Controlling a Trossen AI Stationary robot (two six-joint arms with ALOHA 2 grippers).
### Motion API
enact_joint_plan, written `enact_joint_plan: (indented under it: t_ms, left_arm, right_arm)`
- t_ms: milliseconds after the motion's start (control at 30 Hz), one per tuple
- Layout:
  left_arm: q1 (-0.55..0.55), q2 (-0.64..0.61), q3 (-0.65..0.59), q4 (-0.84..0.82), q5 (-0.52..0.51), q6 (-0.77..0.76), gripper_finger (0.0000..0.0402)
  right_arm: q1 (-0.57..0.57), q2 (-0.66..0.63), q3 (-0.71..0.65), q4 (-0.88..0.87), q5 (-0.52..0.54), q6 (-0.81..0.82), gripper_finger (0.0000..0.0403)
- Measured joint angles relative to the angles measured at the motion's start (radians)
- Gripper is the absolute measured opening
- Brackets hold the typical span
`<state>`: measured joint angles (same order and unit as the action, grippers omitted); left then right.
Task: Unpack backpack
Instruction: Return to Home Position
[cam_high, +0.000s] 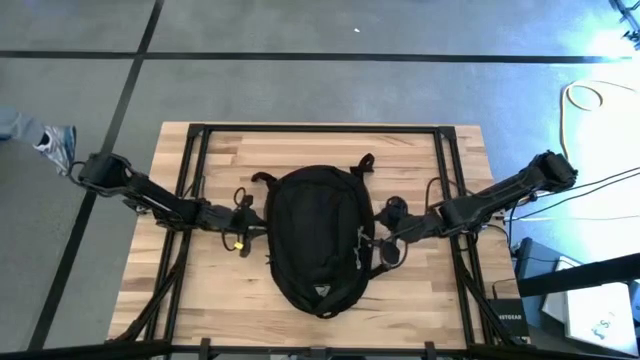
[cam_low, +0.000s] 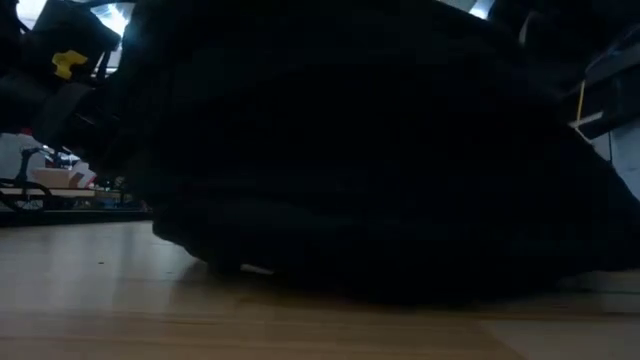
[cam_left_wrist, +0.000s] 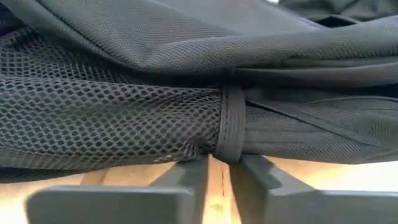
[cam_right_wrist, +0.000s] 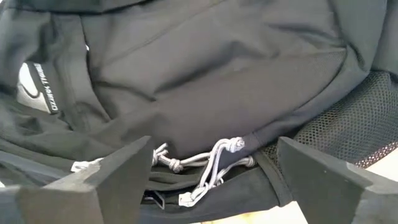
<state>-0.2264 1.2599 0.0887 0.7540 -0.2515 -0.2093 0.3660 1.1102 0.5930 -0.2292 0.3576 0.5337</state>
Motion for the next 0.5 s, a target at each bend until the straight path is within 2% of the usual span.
enact_joint_plan:
  t_ms: [133, 267, 367, 500]
  left_arm:
    - [0.0, 0.0, 0.007, -0.019, 0.016, 0.0, 0.0138]
    - [0.03, -0.022, 0.011, -0.134, 0.101, -0.067, 0.0208]
    - [0.061, -0.051, 0.014, -0.309, 0.102, -0.151, 0.0236]
    - [0.06, -0.111, 0.046, -0.462, 0.108, -0.159, 0.024]
  right_arm:
    - [0.0, -0.003, 0.0, 0.0, 0.0, 0.0, 0.0324]
    - [0.0, -0.003, 0.0, 0.0, -0.012, 0.003, 0.0324]
    - [0.0, -0.003, 0.0, -0.001, -0.021, 0.003, 0.0324]
    - [0.0, -0.003, 0.0, -0.007, -0.02, 0.003, 0.0324]
